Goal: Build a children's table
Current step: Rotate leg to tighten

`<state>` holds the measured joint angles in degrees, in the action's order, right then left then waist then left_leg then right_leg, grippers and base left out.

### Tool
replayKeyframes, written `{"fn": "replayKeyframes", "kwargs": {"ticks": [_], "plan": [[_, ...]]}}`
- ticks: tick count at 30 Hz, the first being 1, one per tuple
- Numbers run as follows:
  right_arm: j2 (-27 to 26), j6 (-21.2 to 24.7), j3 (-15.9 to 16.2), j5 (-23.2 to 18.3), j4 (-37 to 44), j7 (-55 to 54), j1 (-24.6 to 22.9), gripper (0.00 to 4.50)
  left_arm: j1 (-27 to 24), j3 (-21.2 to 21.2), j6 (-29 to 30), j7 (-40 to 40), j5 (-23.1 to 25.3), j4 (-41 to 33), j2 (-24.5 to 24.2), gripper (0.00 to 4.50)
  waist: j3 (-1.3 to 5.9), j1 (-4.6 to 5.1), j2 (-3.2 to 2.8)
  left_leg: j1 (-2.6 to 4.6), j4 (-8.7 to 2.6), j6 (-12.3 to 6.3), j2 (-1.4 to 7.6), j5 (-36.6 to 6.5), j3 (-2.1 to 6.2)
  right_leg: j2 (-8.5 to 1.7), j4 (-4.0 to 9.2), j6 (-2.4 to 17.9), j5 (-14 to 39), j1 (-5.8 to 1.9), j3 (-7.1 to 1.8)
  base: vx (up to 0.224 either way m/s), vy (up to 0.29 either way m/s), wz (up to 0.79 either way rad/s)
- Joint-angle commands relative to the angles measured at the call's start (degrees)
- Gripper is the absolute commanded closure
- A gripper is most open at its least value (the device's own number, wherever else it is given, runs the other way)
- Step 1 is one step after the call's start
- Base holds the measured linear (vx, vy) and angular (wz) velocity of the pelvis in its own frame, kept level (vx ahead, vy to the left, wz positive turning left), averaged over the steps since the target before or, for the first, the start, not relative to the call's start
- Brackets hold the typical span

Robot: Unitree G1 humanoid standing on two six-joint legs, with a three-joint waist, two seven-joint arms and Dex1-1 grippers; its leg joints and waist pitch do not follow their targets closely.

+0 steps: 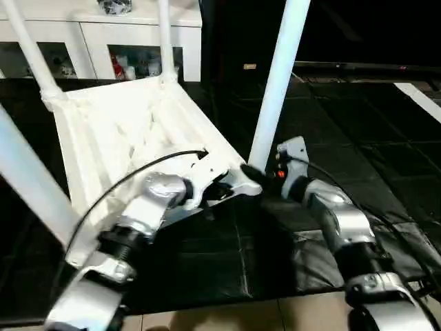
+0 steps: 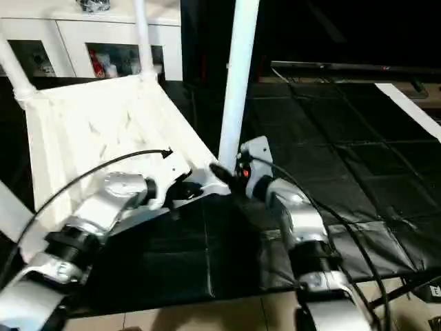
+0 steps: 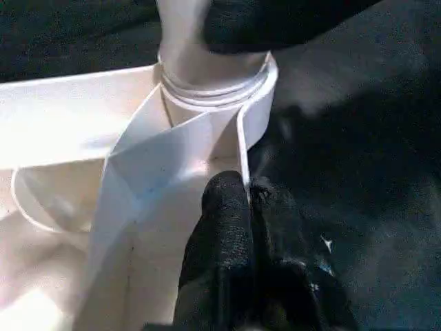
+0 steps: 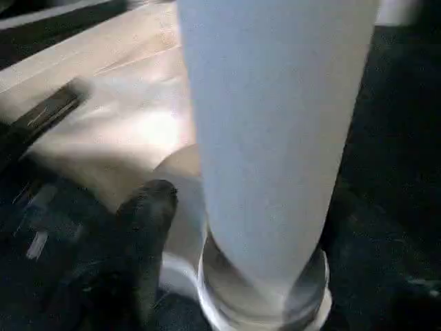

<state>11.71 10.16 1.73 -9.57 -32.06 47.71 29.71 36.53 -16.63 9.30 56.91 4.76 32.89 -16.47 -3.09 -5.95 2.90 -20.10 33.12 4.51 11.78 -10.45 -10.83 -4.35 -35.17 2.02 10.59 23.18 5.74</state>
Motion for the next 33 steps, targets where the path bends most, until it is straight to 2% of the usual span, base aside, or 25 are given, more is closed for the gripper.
{"fn": "replayKeyframes", "kwargs": {"ticks": [1, 3, 4, 6, 7, 10, 13, 14, 15, 17, 20, 24, 25, 28, 29, 33], "plan": [[1.1, -0.7, 1.6, -0.7, 1.2, 5.0, -0.2, 0.83, 0.5, -1.6, -5.4, 5.8, -1.0, -1.1, -0.5, 4.50, 3.86, -0.39, -0.67, 0.14, -3.35, -2.83, 1.82, -8.4, 0.85, -4.64, 4.25, 9.6, 9.2, -3.49, -3.58, 0.000, 0.000, 0.00], [2.6, -0.2, 1.6, -1.5, 1.7, 8.1, -0.3, 0.83, 0.2, -2.2, -7.5, 8.5, -1.4, -1.0, -1.6, 4.50, 3.87, -0.54, -0.49, 0.33, -3.33, -2.66, 1.95, -8.6, 0.77, -4.57, 4.12, 10.1, 8.8, -3.40, -3.58, 0.000, 0.000, 0.00], [3.8, 0.3, 1.7, -2.4, 2.3, 11.0, -0.4, 0.83, 0.1, -3.0, -8.9, 10.8, -1.5, -0.8, -2.5, 4.50, 3.90, -1.22, -0.73, 0.53, -3.27, -2.93, 2.15, -8.5, 0.66, -4.51, 3.94, 10.7, 7.7, -3.34, -3.60, 0.000, 0.000, 0.00], [4.8, 0.6, 2.0, -2.9, 3.0, 13.4, -0.5, 0.83, 0.1, -3.5, -9.5, 12.4, -1.7, -0.5, -3.2, 4.50, 3.86, -1.54, -0.74, 0.48, -3.31, -2.72, 2.31, -8.0, 0.63, -4.46, 3.70, 11.0, 6.7, -3.26, -3.59, 0.000, 0.000, 0.00], [7.8, 0.7, 3.6, -4.3, 4.6, 21.0, -1.0, 0.83, 0.7, -4.1, -10.9, 16.1, -2.1, 0.5, -4.4, 4.50, 3.94, -2.07, -0.77, 0.53, -3.20, -2.81, 2.28, -8.1, 0.64, -4.36, 3.57, 11.0, 6.3, -3.40, -3.46, 0.000, 0.000, 0.00], [10.3, 0.5, 5.0, -4.6, 4.7, 26.6, -0.8, 0.83, 1.4, -4.9, -13.2, 20.0, -2.1, 2.0, -5.7, 4.50, 3.94, -2.69, -0.59, 0.33, -3.06, -3.15, 2.27, -7.9, 0.55, -4.53, 3.38, 11.1, 5.5, -3.46, -3.53, 0.000, 0.000, 0.00], [11.5, 0.0, 6.0, -4.5, 3.8, 30.8, -0.1, 0.83, 2.0, -5.9, -15.0, 22.9, -1.3, 2.9, -6.7, 4.50, 3.84, -2.83, -0.53, 0.25, -3.09, -2.45, 2.22, -9.5, 0.63, -4.78, 3.77, 10.6, 9.2, -3.45, -3.48, 0.000, 0.000, 0.00], [12.1, -0.9, 6.8, -4.2, 3.3, 32.9, 0.1, 0.83, 2.2, -6.4, -15.9, 23.9, -1.2, 3.3, -7.0, 4.50, 3.83, -2.88, -0.26, 0.28, -3.05, -2.27, 2.19, -9.8, 0.62, -4.81, 3.89, 10.3, 10.8, -3.37, -3.44, 0.000, 0.000, 0.00], [12.2, -1.2, 7.2, -4.1, 3.1, 33.7, 0.3, 0.83, 2.4, -6.5, -16.2, 24.2, -1.1, 3.4, -7.1, 4.50, 3.82, -2.95, -0.35, 0.39, -3.08, -2.18, 2.27, -10.0, 0.62, -4.87, 3.97, 10.1, 11.4, -3.29, -3.49, 0.000, 0.000, 0.00], [12.5, -1.5, 8.1, -3.7, 2.4, 35.0, 0.6, 0.99, 2.6, -6.8, -16.7, 24.9, -1.0, 3.7, -7.2, 4.50, 3.75, -3.14, -0.35, 0.47, -3.13, -1.73, 2.37, -10.4, 0.64, -4.95, 4.13, 9.8, 13.0, -3.15, -3.49, 0.000, 0.000, 0.00], [12.4, -1.7, 8.7, -3.8, 1.9, 35.6, 1.1, 1.26, 2.9, -7.1, -17.6, 25.7, -1.0, 4.2, -7.3, 4.50, 3.87, -3.44, -0.35, 0.52, -3.09, -1.65, 2.40, -9.7, 0.65, -4.84, 3.93, 10.0, 11.9, -3.10, -3.50, 0.000, 0.000, 0.00], [11.7, -1.8, 8.8, -3.8, 1.2, 36.0, 1.8, 1.58, 3.1, -7.3, -18.2, 26.7, -1.0, 4.7, -7.4, 4.50, 3.97, -3.44, -0.29, 0.34, -3.03, -1.72, 2.33, -9.0, 0.65, -4.84, 3.62, 10.5, 10.3, -3.20, -3.45, 0.000, 0.000, 0.00], [11.6, -1.8, 8.9, -4.0, 1.0, 36.6, 1.9, 1.79, 3.3, -7.3, -18.6, 27.0, -0.9, 5.1, -7.4, 4.50, 3.95, -3.49, -0.21, 0.29, -3.04, -1.79, 2.29, -8.9, 0.65, -4.85, 3.67, 10.2, 10.6, -3.27, -3.44, 0.000, 0.000, 0.00], [11.6, -1.7, 9.3, -4.4, 0.8, 38.2, 2.0, 1.90, 3.4, -7.4, -19.3, 27.3, -0.9, 5.8, -7.4, 4.50, 3.97, -3.55, -0.25, 0.31, -3.01, -1.85, 2.33, -8.8, 0.66, -4.85, 3.69, 10.1, 10.7, -3.22, -3.44, 0.000, 0.000, 0.00], [11.7, -1.7, 9.3, -4.5, 0.8, 38.3, 2.0, 2.13, 3.4, -7.4, -19.3, 27.3, -0.9, 5.8, -7.4, 4.50, 3.98, -3.55, -0.24, 0.32, -3.01, -1.89, 2.33, -8.8, 0.64, -4.82, 3.67, 10.2, 10.5, -3.23, -3.44, 0.000, 0.000, 0.00], [11.8, -1.1, 9.5, -5.0, 1.2, 39.1, 1.7, 2.39, 3.3, -7.3, -19.4, 27.2, -0.9, 6.0, -7.5, 4.50, 3.93, -3.61, -0.16, 0.35, -3.05, -1.79, 2.37, -8.9, 0.65, -4.89, 3.76, 9.9, 11.7, -3.19, -3.42, 0.000, 0.000, 0.00]]}}
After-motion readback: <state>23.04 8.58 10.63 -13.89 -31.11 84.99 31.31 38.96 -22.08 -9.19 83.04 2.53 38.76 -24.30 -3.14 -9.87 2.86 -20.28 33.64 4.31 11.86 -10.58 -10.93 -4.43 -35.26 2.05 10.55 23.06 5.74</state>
